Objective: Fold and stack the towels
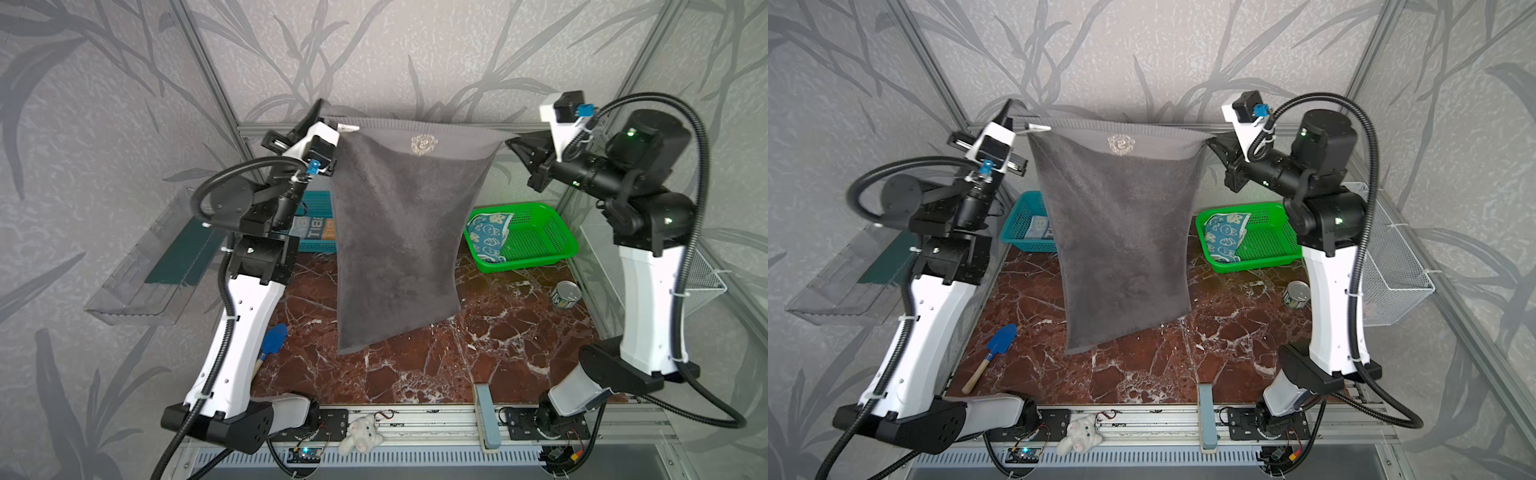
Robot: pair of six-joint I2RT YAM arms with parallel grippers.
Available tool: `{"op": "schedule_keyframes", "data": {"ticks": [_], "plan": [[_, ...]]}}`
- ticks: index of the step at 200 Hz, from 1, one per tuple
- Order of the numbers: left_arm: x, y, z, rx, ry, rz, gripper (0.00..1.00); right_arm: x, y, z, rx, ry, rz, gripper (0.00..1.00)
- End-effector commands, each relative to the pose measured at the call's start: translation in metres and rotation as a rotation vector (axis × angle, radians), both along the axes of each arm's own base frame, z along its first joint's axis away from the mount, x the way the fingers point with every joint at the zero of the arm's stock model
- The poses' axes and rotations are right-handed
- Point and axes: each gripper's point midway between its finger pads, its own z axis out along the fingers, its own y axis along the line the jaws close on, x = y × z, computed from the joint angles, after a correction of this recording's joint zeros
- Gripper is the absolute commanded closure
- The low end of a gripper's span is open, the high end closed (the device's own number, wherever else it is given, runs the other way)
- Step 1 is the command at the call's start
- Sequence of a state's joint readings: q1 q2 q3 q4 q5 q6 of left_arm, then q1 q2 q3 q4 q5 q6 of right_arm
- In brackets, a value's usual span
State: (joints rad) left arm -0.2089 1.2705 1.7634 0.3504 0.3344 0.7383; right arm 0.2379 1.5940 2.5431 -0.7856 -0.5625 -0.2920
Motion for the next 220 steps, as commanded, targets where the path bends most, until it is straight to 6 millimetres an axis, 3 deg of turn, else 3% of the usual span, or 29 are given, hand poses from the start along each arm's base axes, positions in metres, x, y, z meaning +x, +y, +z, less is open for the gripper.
{"op": "schedule_keyframes", "data": {"ticks": [1, 34, 64, 90, 108, 121, 133, 156, 174, 179, 193, 220], "plan": [[-0.07, 0.002, 0.038, -0.017, -0.121, -0.097, 1.0, -0.043, -0.013, 0.027, 0.033, -0.082, -0.022, 1.0], [-0.133, 0.009, 0.053, -0.033, -0.19, -0.167, 1.0, -0.092, -0.033, 0.05, 0.063, -0.172, -0.071, 1.0], [-0.17, 0.013, 0.06, -0.047, -0.241, -0.223, 1.0, -0.118, -0.04, 0.055, 0.073, -0.204, -0.074, 1.0], [-0.191, 0.018, 0.075, -0.062, -0.31, -0.229, 1.0, -0.126, -0.048, 0.067, 0.091, -0.265, -0.113, 1.0], [-0.188, 0.023, 0.091, -0.094, -0.34, -0.203, 1.0, -0.116, -0.052, 0.078, 0.097, -0.297, -0.154, 1.0], [-0.168, 0.022, 0.097, -0.091, -0.331, -0.172, 1.0, -0.1, -0.051, 0.078, 0.092, -0.291, -0.172, 1.0], [-0.139, 0.018, 0.097, -0.082, -0.318, -0.131, 1.0, -0.072, -0.047, 0.072, 0.082, -0.259, -0.191, 1.0], [-0.062, 0.01, 0.083, -0.054, -0.242, -0.029, 1.0, -0.005, -0.043, 0.048, 0.052, -0.177, -0.249, 1.0], [0.005, 0.001, 0.056, -0.013, -0.15, 0.039, 1.0, 0.053, -0.05, 0.025, 0.04, -0.102, -0.312, 1.0], [0.023, -0.002, 0.047, 0.0, -0.123, 0.052, 1.0, 0.077, -0.051, 0.011, 0.035, -0.061, -0.327, 1.0], [0.072, -0.009, 0.02, 0.034, -0.044, 0.085, 1.0, 0.12, -0.055, -0.014, 0.029, 0.008, -0.353, 1.0], [0.151, -0.016, -0.044, 0.087, 0.094, 0.162, 1.0, 0.181, -0.054, -0.062, -0.004, 0.097, -0.382, 1.0]]}}
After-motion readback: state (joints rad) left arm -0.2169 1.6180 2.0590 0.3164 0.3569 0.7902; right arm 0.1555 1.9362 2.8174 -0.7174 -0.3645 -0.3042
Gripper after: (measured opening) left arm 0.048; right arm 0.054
